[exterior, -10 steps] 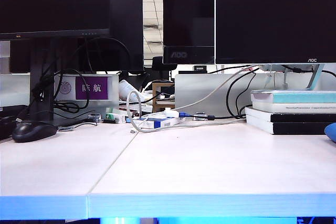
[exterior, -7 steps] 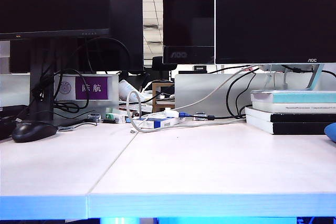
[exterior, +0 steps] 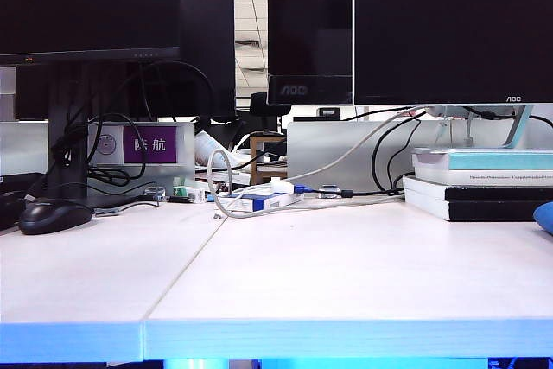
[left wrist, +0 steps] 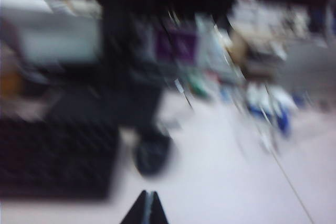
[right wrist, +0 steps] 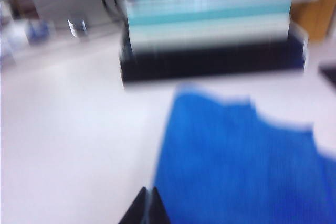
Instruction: Wipe the table from right to left using the rag.
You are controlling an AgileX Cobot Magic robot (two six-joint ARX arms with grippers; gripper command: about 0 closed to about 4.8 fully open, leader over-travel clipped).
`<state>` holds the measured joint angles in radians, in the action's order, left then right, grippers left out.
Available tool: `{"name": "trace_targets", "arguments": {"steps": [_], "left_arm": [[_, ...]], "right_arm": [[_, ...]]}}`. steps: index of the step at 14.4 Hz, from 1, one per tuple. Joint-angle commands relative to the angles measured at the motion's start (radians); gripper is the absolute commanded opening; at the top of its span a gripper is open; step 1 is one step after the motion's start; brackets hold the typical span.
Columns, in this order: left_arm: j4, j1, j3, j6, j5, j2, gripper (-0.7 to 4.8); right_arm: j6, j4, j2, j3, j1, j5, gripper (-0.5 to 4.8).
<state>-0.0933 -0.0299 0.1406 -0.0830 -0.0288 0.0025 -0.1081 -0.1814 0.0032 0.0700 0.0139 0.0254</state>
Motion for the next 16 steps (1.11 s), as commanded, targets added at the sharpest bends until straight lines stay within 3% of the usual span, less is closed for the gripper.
{"name": "trace_targets", "arguments": {"steps": [1,6,9,11,12,16], "left_arm": [[0.006,0.000,0.076,-0.017,-0.130,0.002,-0.05],[-0.002,0.000,0.296,-0.029,-0.158,0.209,-0.05],[-0.055,0.000,0.566,-0.025,-0.127,0.480,-0.05],[-0.221,0.000,0.820,-0.021,-0.026,0.644,-0.05],[-0.343,0.000,0.982,-0.022,0.090,0.734,-0.05],[-0.483,-0.001,1.260,-0.024,0.533,0.881,-0.05]], "right_arm": [[-0.106,-0.003,-0.002,0.066,-0.001,0.071,-0.06],[-0.127,-0.071,0.010,0.229,-0.001,0.134,-0.06],[-0.055,-0.100,0.089,0.374,-0.001,0.138,-0.05],[-0.036,-0.102,0.181,0.470,-0.001,0.137,-0.05],[-0.038,-0.101,0.258,0.534,-0.001,0.137,-0.05],[-0.040,-0.143,0.461,0.704,-0.001,0.134,-0.05]]}}
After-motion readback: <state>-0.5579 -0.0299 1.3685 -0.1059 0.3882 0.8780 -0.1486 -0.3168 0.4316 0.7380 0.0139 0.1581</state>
